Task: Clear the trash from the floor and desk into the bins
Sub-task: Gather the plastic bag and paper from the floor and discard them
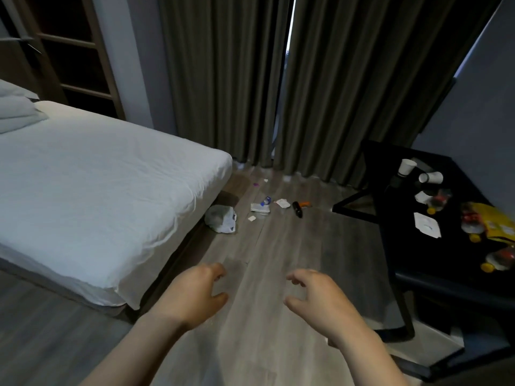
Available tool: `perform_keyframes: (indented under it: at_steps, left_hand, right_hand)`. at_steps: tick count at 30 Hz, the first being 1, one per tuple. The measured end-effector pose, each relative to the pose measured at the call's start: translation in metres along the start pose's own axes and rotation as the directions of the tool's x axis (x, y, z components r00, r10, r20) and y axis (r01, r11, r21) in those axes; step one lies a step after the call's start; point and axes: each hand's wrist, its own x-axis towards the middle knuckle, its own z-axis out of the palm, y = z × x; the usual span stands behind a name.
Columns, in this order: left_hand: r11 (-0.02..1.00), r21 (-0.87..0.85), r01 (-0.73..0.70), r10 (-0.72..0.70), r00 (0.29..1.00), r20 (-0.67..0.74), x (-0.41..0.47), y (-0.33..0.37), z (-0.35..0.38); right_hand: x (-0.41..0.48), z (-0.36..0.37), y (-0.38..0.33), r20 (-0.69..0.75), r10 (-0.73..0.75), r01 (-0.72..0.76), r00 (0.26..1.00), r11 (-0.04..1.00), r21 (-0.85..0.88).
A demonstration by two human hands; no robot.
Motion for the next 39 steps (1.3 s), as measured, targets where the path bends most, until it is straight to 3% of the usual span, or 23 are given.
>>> perform_keyframes:
  at_steps: [6, 29, 39]
  left_hand:
    - [0.995, 0.04, 0.087, -0.087, 0.996, 0.016, 0.107, 0.0, -0.021]
    - [0.999, -0.013, 0.048, -0.046, 0.994, 0.096, 0.469, -0.106, -0.086]
    - [0.997, -0.02, 0.077, -0.072, 0.981, 0.183, 0.618, -0.101, -0.081]
  right_hand:
    - [0.103, -0.03, 0.025, 0.019, -0.025, 0.025, 1.0, 1.0, 0.003]
    - [0.458, -0.064, 0.04, 0.111, 0.142, -0.139, 0.984, 0.99, -0.031]
    - [0.59, -0.083, 0.095, 0.167, 0.182, -0.184, 0.969, 0.983, -0.001]
